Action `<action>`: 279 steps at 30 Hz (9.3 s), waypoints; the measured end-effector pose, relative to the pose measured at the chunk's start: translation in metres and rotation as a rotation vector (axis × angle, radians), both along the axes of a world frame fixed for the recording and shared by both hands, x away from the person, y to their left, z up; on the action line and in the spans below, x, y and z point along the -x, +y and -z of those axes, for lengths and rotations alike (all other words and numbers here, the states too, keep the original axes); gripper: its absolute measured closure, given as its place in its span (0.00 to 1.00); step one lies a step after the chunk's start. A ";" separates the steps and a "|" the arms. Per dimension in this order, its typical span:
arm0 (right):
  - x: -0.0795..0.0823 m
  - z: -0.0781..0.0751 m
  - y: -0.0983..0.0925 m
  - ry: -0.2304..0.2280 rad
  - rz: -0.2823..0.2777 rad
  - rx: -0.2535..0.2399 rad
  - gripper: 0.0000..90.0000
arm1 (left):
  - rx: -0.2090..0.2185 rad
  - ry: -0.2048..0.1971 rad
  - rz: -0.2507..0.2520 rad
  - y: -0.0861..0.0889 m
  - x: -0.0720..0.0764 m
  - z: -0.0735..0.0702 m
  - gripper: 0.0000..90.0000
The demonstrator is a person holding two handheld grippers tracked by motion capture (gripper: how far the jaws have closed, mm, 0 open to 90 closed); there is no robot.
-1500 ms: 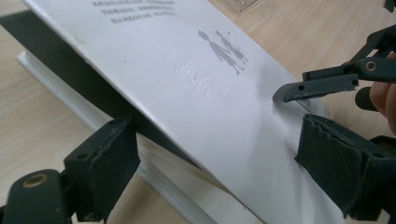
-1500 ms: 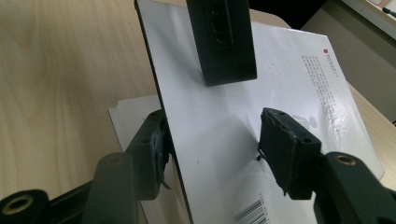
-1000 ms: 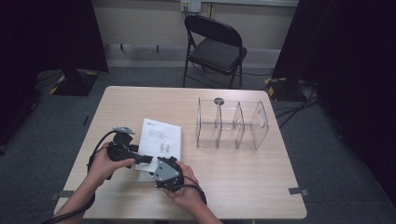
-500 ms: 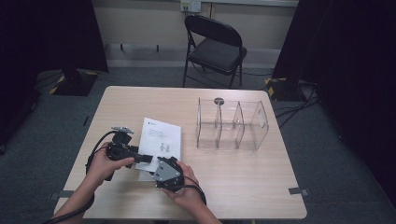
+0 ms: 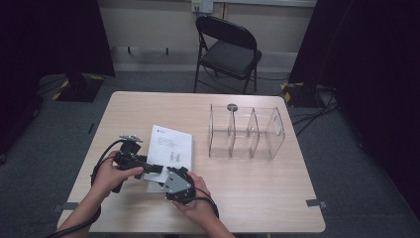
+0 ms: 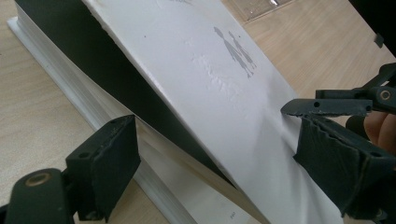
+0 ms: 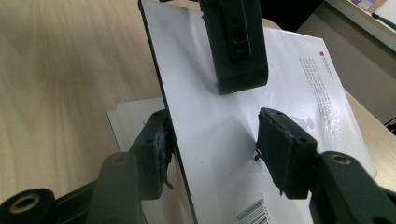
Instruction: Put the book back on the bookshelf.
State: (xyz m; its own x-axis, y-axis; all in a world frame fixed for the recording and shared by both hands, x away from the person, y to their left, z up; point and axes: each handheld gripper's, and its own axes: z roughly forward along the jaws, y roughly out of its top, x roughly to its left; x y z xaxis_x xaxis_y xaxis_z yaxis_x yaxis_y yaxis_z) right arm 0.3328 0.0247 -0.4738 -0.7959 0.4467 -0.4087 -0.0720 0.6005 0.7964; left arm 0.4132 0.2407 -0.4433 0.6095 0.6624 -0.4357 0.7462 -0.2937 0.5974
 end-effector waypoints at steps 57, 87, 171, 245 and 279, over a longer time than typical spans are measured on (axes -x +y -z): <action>0.004 0.001 -0.002 -0.048 -0.022 0.007 0.56 | 0.035 -0.088 -0.028 0.008 0.013 -0.009 0.36; 0.003 -0.005 -0.007 -0.034 -0.016 -0.019 0.58 | -0.026 -0.213 0.070 0.026 0.031 0.018 0.42; -0.027 -0.082 -0.028 0.046 0.079 -0.028 0.76 | -0.211 -0.423 0.104 0.005 0.024 0.054 0.21; -0.018 -0.073 -0.034 0.017 0.082 -0.027 0.76 | 0.125 -0.096 0.035 0.017 0.011 0.030 0.17; -0.014 -0.067 -0.033 0.013 0.074 -0.023 0.76 | 0.186 0.053 -0.004 0.000 0.001 0.052 0.00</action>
